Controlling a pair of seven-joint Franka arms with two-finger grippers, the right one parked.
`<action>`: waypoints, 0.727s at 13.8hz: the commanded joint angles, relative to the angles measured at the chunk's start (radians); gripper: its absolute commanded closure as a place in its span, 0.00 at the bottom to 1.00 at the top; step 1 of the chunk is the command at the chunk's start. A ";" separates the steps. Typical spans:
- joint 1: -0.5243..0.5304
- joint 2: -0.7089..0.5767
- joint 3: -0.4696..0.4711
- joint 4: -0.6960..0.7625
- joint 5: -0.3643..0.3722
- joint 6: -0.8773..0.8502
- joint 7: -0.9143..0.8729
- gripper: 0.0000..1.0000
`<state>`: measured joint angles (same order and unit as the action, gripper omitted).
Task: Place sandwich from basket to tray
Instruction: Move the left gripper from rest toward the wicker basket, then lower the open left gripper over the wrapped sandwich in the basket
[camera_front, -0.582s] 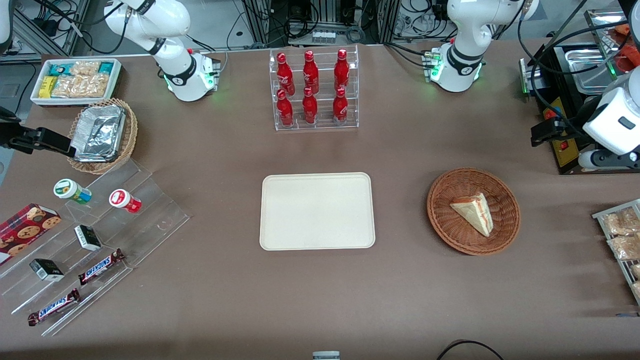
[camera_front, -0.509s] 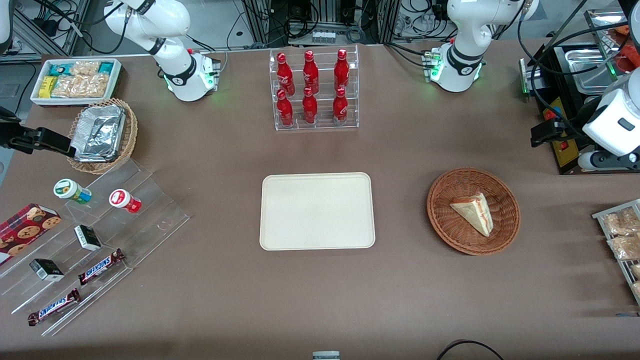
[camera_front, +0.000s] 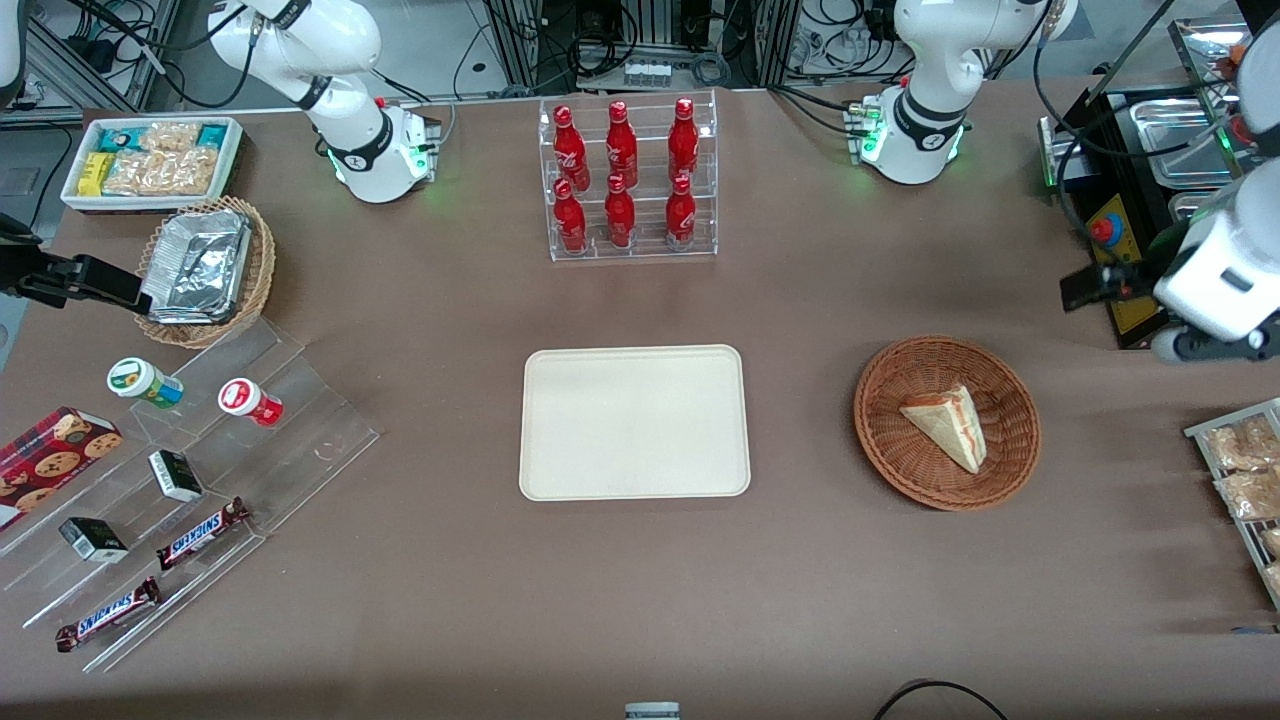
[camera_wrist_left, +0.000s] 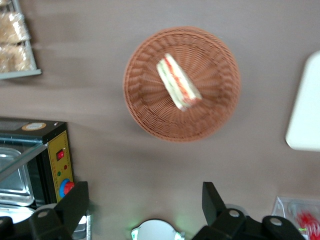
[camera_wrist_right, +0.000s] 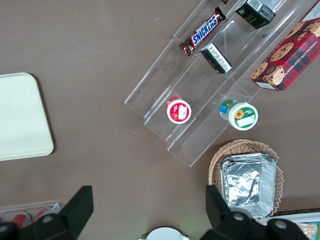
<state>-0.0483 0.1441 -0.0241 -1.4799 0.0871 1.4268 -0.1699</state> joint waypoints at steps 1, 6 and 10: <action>-0.005 -0.027 -0.005 -0.167 0.036 0.156 -0.111 0.00; 0.005 -0.077 0.010 -0.414 0.023 0.400 -0.256 0.00; 0.007 -0.124 0.041 -0.587 -0.119 0.630 -0.385 0.00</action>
<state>-0.0456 0.0944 -0.0010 -1.9457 0.0213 1.9488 -0.4934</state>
